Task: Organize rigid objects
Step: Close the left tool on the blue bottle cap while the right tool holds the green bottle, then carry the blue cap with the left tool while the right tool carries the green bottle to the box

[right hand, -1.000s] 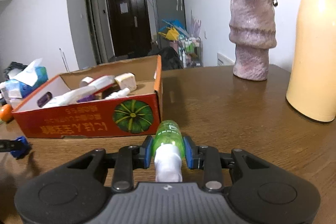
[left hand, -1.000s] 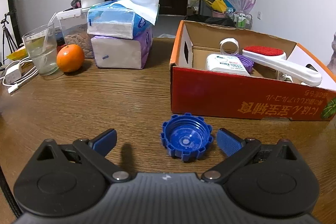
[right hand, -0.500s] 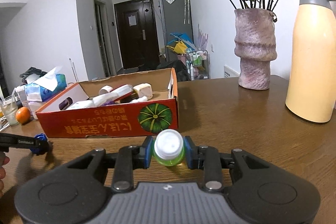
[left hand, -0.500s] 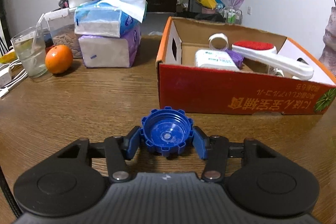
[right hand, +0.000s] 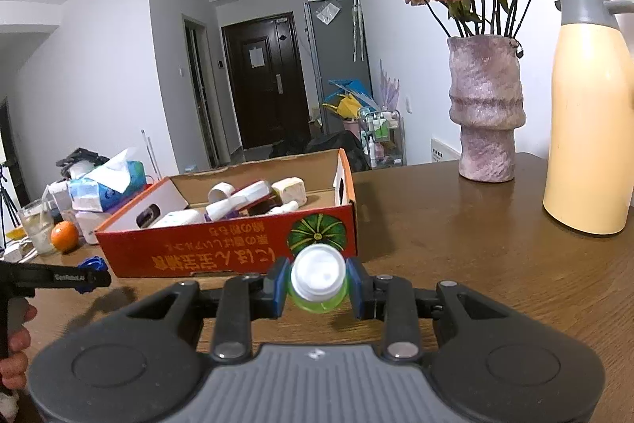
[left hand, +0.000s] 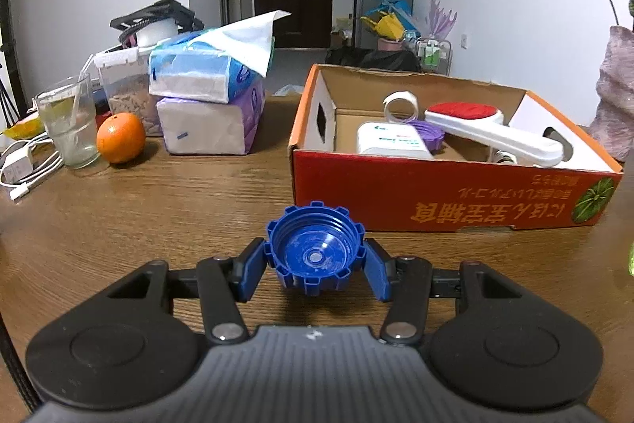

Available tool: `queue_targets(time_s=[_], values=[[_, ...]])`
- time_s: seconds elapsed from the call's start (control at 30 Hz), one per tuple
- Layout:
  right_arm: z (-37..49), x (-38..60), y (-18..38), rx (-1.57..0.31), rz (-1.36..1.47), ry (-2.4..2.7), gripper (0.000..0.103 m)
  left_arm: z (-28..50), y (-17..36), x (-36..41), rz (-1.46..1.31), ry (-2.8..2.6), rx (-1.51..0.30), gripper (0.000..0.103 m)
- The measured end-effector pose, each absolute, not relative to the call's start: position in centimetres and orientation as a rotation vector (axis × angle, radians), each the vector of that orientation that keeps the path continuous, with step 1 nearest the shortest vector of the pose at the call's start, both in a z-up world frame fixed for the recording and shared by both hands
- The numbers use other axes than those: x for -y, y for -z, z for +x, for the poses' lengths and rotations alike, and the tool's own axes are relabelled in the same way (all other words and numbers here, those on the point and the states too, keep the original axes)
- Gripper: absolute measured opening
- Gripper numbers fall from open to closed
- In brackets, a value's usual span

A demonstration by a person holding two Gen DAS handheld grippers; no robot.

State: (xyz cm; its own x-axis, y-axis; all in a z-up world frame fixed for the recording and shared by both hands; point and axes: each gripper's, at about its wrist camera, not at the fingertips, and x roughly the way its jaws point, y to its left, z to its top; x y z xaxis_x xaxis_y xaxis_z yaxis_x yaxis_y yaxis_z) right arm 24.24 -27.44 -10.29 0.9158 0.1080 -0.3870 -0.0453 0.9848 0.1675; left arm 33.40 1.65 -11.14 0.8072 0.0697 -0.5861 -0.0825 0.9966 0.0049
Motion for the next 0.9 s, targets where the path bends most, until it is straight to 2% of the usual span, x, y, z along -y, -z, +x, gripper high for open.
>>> queue_targets(time_s=[0.9], values=[[22.0, 25.0, 7.2, -0.281, 0.191, -0.17, 0.03, 27.0, 5.9, 3.0, -0.066, 0.03, -0.496, 0.054]])
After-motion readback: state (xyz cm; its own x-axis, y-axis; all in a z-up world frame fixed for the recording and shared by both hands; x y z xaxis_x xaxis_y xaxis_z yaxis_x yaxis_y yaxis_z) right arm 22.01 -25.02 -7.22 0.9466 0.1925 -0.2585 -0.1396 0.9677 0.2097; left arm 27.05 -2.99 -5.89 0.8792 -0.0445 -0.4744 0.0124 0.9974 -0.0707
